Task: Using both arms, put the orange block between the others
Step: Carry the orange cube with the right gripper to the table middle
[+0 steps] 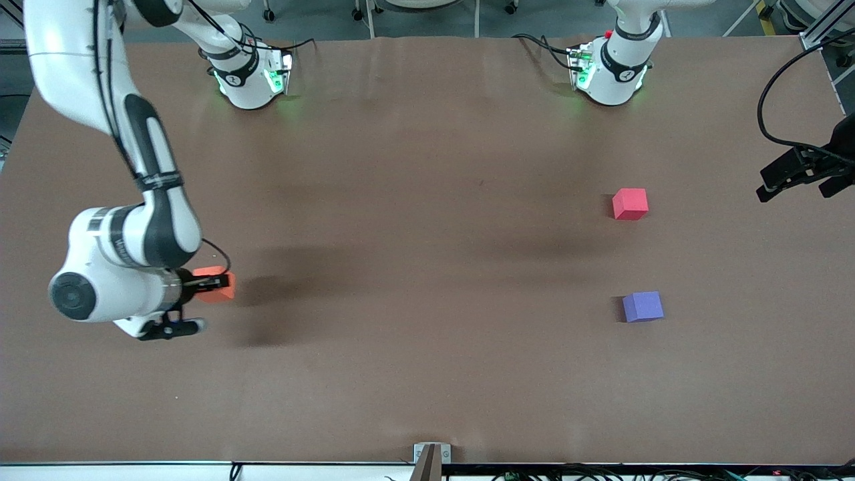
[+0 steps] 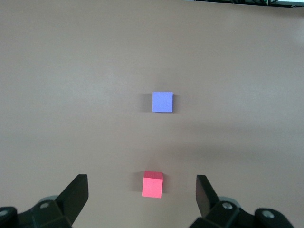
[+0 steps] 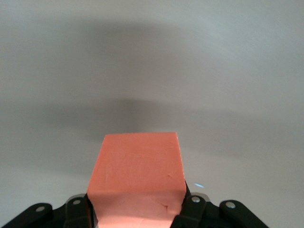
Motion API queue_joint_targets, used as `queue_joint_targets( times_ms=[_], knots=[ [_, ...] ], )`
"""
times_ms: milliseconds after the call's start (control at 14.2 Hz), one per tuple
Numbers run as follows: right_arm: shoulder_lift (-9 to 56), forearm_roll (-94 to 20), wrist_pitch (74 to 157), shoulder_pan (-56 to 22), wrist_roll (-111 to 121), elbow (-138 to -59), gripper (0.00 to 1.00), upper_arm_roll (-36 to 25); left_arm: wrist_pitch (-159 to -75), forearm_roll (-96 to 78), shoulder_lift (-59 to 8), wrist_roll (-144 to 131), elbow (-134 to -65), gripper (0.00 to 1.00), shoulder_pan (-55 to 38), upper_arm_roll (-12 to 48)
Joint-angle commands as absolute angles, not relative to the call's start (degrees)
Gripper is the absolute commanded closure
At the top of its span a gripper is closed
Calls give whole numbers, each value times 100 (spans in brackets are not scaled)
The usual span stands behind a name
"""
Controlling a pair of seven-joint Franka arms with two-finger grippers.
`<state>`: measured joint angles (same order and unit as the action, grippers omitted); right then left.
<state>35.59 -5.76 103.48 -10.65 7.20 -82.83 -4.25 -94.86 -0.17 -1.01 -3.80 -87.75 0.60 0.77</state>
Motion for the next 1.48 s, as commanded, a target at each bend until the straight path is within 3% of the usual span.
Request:
queue_joint_targets(
  times_ms=[0, 282, 634, 845, 1408],
  knots=[
    [3595, -606, 10423, -2194, 747, -8113, 54, -510, -9466, -18, -35, -431, -8789, 0, 97, 105],
    [3971, -598, 11670, -3365, 2139, -7850, 54, -501, -9466, -18, -35, -431, -8789, 0, 97, 105],
    [4763, -528, 11611, -4085, 3778, -6655, 53, -536, -9466, -18, -61, -343, -8824, 0, 105, 79],
    [4991, 489, 11619, -4596, 3797, -6557, 53, -519, -9466, -18, -70, -343, -8868, 0, 105, 79],
    [5563, 826, 11593, -5168, 3771, -6346, 52, -562, -9422, -44, -123, -352, -8903, 0, 114, 70]
  ],
)
